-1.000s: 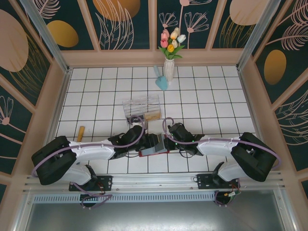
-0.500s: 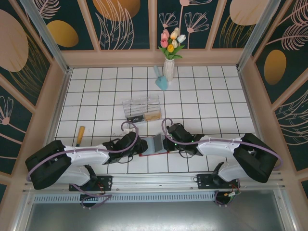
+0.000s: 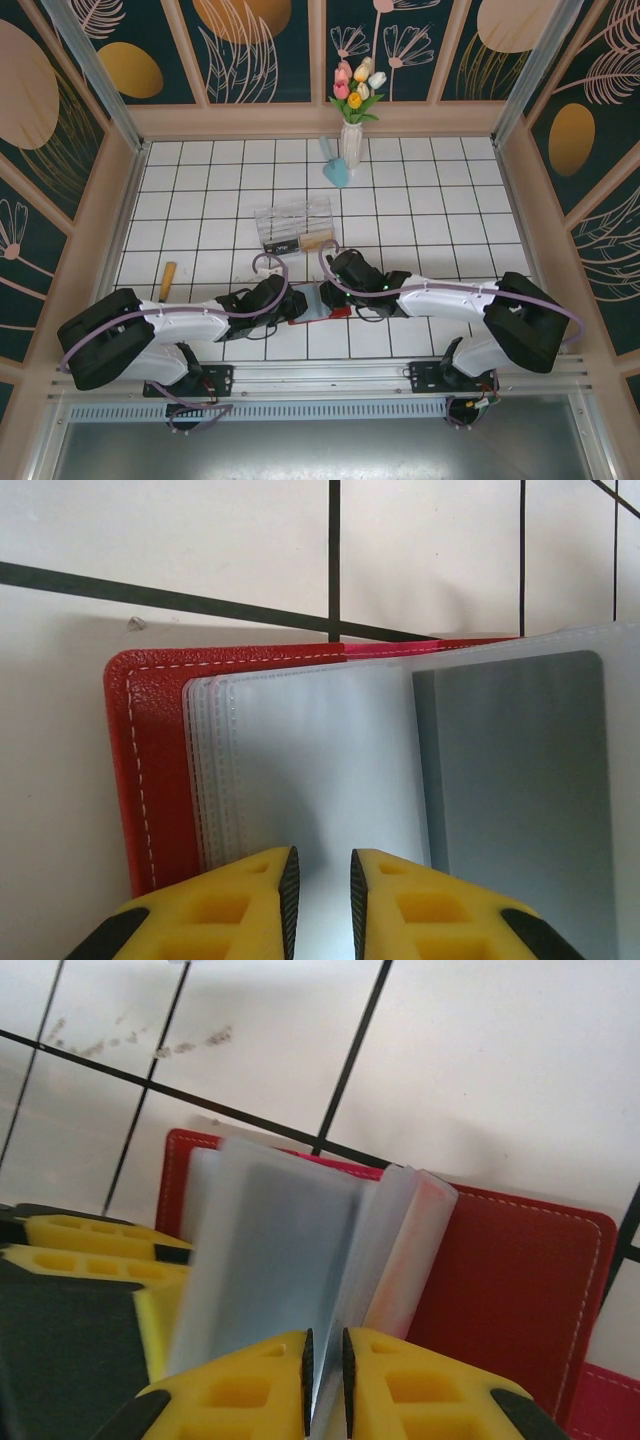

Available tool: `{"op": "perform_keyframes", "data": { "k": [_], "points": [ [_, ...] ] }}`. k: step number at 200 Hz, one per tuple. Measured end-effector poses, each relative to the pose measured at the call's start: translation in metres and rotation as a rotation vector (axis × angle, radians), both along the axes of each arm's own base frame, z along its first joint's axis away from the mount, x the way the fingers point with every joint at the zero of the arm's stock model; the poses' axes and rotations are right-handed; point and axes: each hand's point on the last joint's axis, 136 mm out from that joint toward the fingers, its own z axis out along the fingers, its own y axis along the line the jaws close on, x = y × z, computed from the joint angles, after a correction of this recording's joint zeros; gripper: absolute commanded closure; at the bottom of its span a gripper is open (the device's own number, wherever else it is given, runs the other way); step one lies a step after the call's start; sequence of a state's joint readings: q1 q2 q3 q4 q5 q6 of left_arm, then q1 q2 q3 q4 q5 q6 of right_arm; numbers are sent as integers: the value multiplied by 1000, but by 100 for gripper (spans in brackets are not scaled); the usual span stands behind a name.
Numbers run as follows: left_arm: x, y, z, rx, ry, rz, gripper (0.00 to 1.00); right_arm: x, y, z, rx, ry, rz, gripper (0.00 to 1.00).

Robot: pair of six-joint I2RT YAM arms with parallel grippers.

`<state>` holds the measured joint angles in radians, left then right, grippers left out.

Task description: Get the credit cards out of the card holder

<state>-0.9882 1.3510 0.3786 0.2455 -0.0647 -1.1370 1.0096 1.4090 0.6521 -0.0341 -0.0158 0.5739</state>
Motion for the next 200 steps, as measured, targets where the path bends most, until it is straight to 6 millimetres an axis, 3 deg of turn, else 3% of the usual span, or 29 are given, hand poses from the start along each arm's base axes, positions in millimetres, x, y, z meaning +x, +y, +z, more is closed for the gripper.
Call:
{"op": "perform_keyframes", "data": {
  "k": [88, 136, 200],
  "points": [
    [0, 0, 0, -7, -4, 1, 74, -3, 5, -1, -42, -23, 26, 69],
    [0, 0, 0, -8, -4, 0, 74, 3, 20, 16, -10, -48, 35, 57],
    [0, -1, 0, -9, -3, -1, 74, 12, 33, 4, -43, -39, 45, 57]
  ]
}}
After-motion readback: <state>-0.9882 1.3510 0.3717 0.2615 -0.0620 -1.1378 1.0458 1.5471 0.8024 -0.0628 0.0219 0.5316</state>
